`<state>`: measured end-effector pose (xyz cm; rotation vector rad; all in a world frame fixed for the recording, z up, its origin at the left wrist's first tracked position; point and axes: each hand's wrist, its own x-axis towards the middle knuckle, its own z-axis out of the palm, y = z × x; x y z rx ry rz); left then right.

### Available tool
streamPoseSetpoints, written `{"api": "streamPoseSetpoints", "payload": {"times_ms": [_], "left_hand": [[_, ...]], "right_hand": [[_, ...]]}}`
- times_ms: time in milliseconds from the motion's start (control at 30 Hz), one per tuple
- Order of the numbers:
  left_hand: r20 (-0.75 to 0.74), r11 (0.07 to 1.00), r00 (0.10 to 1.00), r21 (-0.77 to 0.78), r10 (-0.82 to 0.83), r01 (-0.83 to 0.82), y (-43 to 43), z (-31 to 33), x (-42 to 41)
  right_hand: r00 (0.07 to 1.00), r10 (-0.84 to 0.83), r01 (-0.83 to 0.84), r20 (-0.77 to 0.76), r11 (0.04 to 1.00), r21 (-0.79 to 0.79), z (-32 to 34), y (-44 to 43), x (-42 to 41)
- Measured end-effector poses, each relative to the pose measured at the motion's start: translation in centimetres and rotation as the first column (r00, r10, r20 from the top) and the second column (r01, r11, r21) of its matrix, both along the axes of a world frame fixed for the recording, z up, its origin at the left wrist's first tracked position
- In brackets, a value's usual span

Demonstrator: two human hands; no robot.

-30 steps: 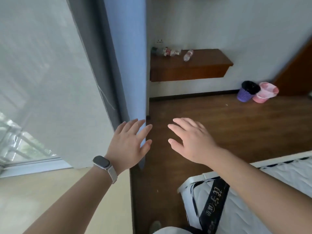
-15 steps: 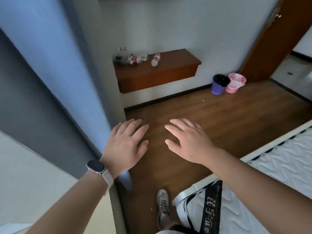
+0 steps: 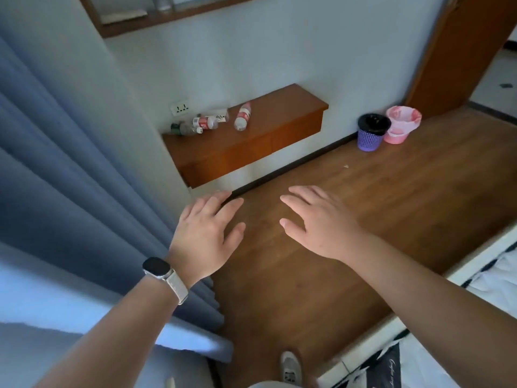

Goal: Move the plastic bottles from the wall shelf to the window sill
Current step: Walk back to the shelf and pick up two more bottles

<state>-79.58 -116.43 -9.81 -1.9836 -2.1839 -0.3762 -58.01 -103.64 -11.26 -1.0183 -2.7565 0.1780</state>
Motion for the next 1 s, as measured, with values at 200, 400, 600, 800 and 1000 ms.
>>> {"api": "streamPoseSetpoints", "payload": {"times_ms": [200, 400, 600, 800, 1000], "left_hand": [[-0.009, 0.997, 1.0, -0.081, -0.014, 0.013, 5.2, -0.4, -0.3], [-0.003, 0.992, 0.996, -0.092, -0.093, 0.092, 10.9, -0.8, -0.1], [0.052, 0.981, 0.993, -0.158, -0.102, 0.109, 15.4, -1.9, -2.9], [0.107, 0.976, 0.984, -0.155, -0.14, 0.155, 20.7, -3.5, -7.6], [0.178, 0.974, 0.97, -0.123, -0.167, 0.191, 26.3, -4.0, -14.8]], "right_hand": [[0.999, -0.019, 0.018, -0.026, 1.0, -0.019, 0.6, 4.0, -0.3], [0.992, -0.125, 0.127, 0.024, 0.991, -0.052, 0.1, 8.1, 0.6], [0.984, -0.162, 0.171, 0.08, 0.978, -0.121, -0.9, 11.5, -1.8], [0.976, -0.187, 0.204, 0.111, 0.966, -0.159, -0.3, 15.5, -5.8], [0.965, -0.196, 0.219, 0.175, 0.968, -0.125, 0.6, 20.4, -12.7]]}}
